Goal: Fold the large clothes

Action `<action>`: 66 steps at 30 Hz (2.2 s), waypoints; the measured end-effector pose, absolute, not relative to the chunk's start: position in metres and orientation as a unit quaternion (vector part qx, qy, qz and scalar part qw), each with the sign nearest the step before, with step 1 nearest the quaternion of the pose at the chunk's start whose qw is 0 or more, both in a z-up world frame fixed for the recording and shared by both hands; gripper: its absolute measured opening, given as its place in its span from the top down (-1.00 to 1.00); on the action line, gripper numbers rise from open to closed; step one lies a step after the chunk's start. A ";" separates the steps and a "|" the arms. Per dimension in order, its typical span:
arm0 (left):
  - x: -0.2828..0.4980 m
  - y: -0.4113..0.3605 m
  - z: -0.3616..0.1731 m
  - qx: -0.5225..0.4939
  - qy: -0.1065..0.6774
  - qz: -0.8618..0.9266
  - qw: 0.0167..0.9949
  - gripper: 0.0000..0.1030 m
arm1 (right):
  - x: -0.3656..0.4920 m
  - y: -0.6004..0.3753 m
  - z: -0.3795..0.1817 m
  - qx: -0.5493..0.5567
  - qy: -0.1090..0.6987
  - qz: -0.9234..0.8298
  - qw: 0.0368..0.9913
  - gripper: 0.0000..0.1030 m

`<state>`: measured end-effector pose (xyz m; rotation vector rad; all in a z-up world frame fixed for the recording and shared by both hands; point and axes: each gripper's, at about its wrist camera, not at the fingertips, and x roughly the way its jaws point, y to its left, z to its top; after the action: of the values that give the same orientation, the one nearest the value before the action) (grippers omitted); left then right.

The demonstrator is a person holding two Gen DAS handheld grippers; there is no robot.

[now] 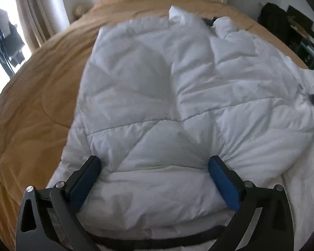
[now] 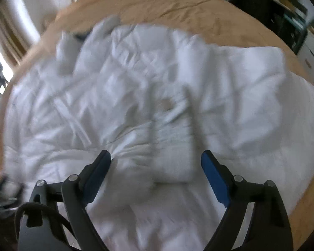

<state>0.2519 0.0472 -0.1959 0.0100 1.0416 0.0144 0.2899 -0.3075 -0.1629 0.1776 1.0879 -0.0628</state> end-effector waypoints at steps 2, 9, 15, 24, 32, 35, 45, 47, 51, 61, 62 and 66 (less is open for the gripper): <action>0.253 0.048 -0.197 0.002 0.498 0.008 0.867 -0.99 | 0.274 -0.334 -0.141 0.106 0.496 -0.042 0.861 -0.72; 0.250 0.040 -0.200 0.020 0.487 0.019 0.873 -0.99 | 0.222 -0.529 -0.110 0.231 0.455 -0.177 0.842 -0.97; 0.248 0.041 -0.201 0.018 0.484 0.019 0.875 -0.99 | 0.212 -0.641 -0.136 0.292 0.449 -0.269 0.800 -0.97; 0.249 0.042 -0.201 0.018 0.482 0.018 0.876 -0.99 | 0.211 -0.699 -0.182 0.405 0.409 -0.270 0.772 -0.97; 0.248 0.041 -0.202 0.020 0.477 0.020 0.879 -0.99 | 0.258 -0.633 -0.127 0.406 0.384 -0.136 0.818 0.50; 0.247 0.041 -0.202 0.019 0.474 0.020 0.880 -0.99 | 0.273 -0.582 -0.084 0.411 0.355 -0.052 0.839 0.51; 0.246 0.042 -0.202 0.014 0.472 0.016 0.881 -0.99 | 0.343 -0.292 -0.012 0.325 0.383 0.214 0.838 0.51; 0.246 0.043 -0.202 0.012 0.471 0.014 0.882 -0.99 | 0.362 -0.231 -0.038 0.304 0.421 0.240 0.820 0.51; 0.244 0.046 -0.201 0.002 0.466 0.006 0.885 -0.99 | 0.384 -0.149 -0.113 0.279 0.500 0.252 0.780 0.46; 0.230 0.079 -0.157 -0.104 0.421 -0.035 0.900 -0.90 | 0.345 -0.136 -0.125 0.265 0.533 0.265 0.759 -0.61; 0.231 0.079 -0.145 -0.111 0.415 -0.042 0.902 -0.94 | 0.337 -0.149 -0.113 0.259 0.517 0.256 0.775 -0.64; 0.261 0.061 -0.123 -0.093 0.422 -0.057 0.900 -0.99 | 0.311 -0.205 -0.085 0.220 0.480 0.198 0.826 -0.65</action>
<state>0.2614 0.0613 -0.1226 -0.1917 0.8729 -0.1186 0.3114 -0.2055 -0.0847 0.4683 1.0203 0.4206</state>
